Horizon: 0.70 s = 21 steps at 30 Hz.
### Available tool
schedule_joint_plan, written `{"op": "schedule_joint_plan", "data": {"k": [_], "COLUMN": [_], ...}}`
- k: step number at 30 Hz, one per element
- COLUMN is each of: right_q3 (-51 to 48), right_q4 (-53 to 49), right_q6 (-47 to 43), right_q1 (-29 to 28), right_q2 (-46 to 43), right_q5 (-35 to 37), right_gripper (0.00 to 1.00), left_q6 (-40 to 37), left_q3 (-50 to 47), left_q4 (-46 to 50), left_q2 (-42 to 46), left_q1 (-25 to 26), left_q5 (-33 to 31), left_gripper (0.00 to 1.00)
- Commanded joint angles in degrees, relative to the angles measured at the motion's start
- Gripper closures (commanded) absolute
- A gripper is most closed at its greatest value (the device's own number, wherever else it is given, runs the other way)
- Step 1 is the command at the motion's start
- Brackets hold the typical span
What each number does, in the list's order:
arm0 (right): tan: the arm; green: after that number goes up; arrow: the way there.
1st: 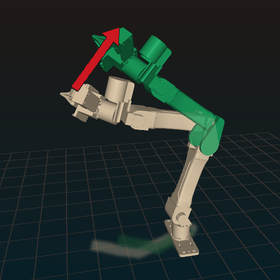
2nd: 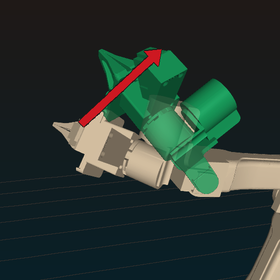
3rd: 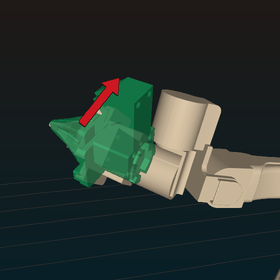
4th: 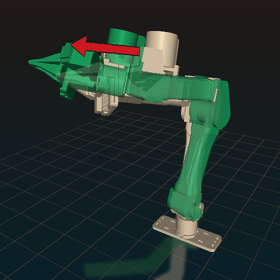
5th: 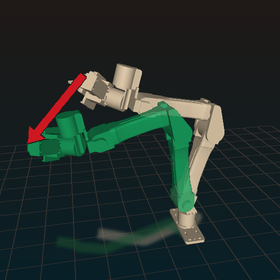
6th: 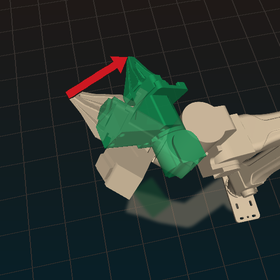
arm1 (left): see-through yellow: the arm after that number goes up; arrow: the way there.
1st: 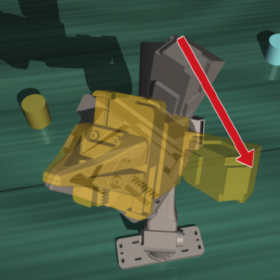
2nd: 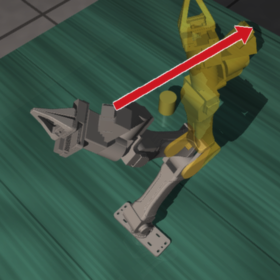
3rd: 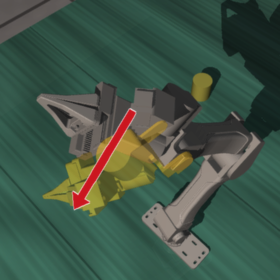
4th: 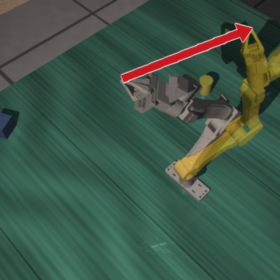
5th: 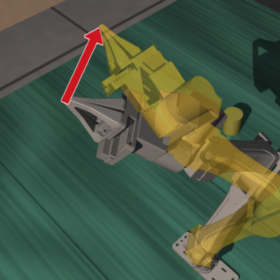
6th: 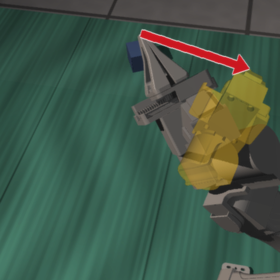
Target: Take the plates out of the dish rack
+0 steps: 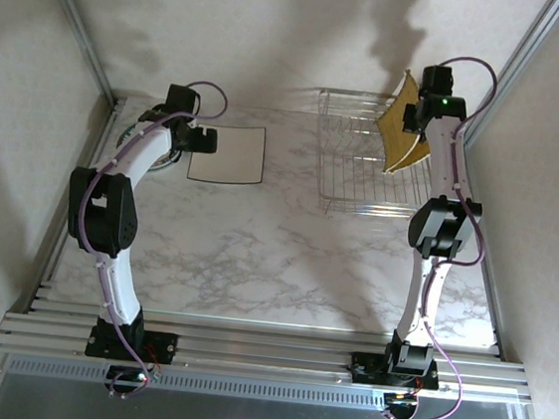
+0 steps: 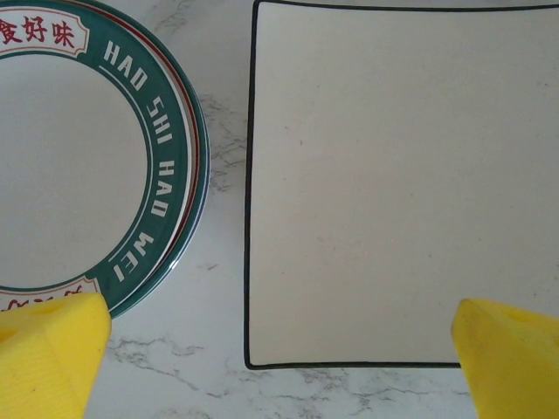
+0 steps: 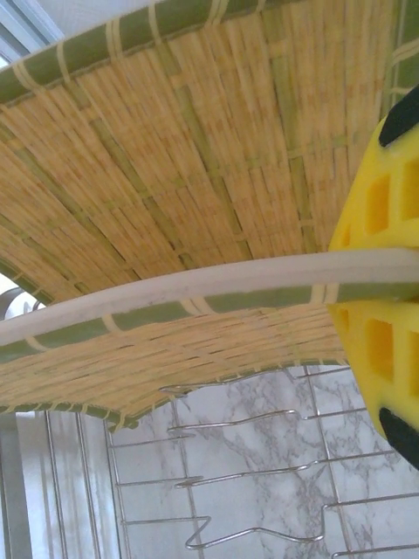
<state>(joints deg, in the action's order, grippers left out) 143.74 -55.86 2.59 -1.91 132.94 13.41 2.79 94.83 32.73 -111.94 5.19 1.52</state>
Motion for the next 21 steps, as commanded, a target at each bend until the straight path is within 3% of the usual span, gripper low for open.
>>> {"op": "schedule_joint_plan", "data": {"k": [1, 16, 21], "right_q3": [-0.71, -4.76, -10.05], "right_q4": [1.3, 2.71, 4.75], "right_q6": [0.99, -1.17, -0.51], "right_q1": [-0.81, -2.52, -3.96], "right_q2": [-5.66, -19.05, -25.04], "right_q5": [-1.2, 3.44, 1.37], "right_gripper": [1.0, 1.0, 1.0], "left_q6": [0.37, 1.43, 1.7], "left_q3": [-0.93, -2.37, -2.35], "left_q4": [-0.23, -1.0, -0.56], "left_q2": [2.43, 3.22, 3.22], "left_q1": [-0.09, -0.09, -0.12], "left_q5": [-1.52, -0.22, -0.29], "left_gripper": [0.0, 0.0, 0.0]}}
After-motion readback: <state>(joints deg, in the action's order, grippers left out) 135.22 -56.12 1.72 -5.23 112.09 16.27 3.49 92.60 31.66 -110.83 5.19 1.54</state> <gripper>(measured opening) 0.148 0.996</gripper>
